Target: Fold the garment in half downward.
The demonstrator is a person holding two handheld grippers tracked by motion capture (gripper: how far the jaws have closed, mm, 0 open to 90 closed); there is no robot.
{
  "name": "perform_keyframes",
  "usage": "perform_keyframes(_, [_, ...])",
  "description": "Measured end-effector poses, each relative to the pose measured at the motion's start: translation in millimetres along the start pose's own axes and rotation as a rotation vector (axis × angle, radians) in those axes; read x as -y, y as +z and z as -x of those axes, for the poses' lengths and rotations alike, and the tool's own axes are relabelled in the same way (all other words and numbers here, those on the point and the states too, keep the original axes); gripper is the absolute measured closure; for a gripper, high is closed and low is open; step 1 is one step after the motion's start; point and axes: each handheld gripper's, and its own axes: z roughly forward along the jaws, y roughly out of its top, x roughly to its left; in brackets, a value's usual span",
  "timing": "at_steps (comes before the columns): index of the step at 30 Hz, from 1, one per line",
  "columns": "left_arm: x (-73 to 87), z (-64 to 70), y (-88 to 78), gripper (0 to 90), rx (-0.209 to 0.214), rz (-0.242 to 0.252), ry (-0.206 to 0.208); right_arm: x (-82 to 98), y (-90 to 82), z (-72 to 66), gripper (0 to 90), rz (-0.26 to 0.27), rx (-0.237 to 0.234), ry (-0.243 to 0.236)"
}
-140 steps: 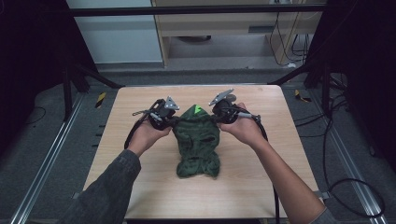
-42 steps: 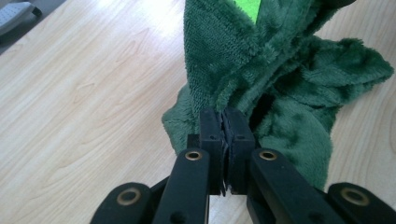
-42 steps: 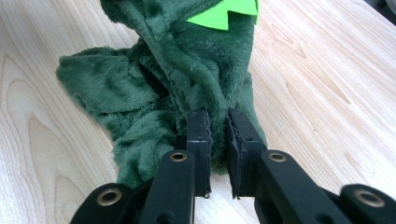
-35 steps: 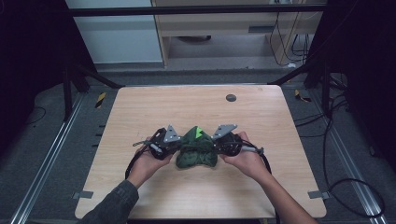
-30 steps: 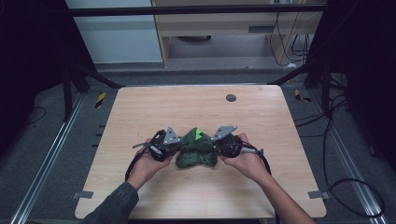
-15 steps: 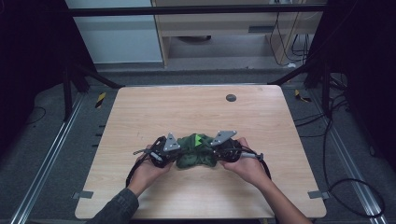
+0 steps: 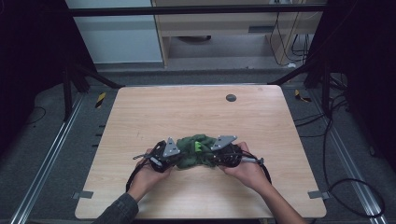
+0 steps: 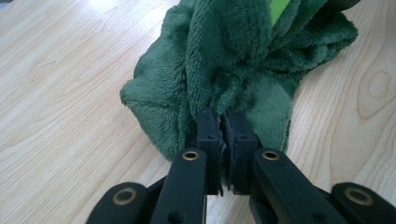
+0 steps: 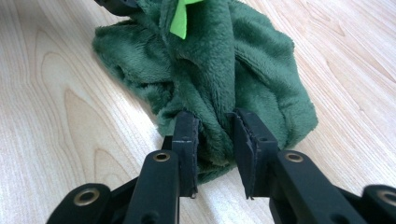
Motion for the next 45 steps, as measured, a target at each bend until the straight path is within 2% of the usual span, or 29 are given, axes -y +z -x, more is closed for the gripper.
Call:
perform_keyframes(12, [5.0, 4.9, -2.5, 85.3, -0.004, 0.013, -0.001, 1.6, -1.9, -4.1, 69.3, 0.005, -0.002, 0.002])
perform_keyframes(34, [12.3, 16.1, -5.5, 84.3, 0.020, 0.017, 0.002, 6.3, -6.3, -14.9, 64.5, 0.000, -0.001, -0.015])
perform_keyframes(45, [15.1, 21.2, -7.6, 84.1, 0.033, 0.021, -0.001, 9.1, -6.4, -22.3, 63.4, -0.005, -0.020, -0.020])
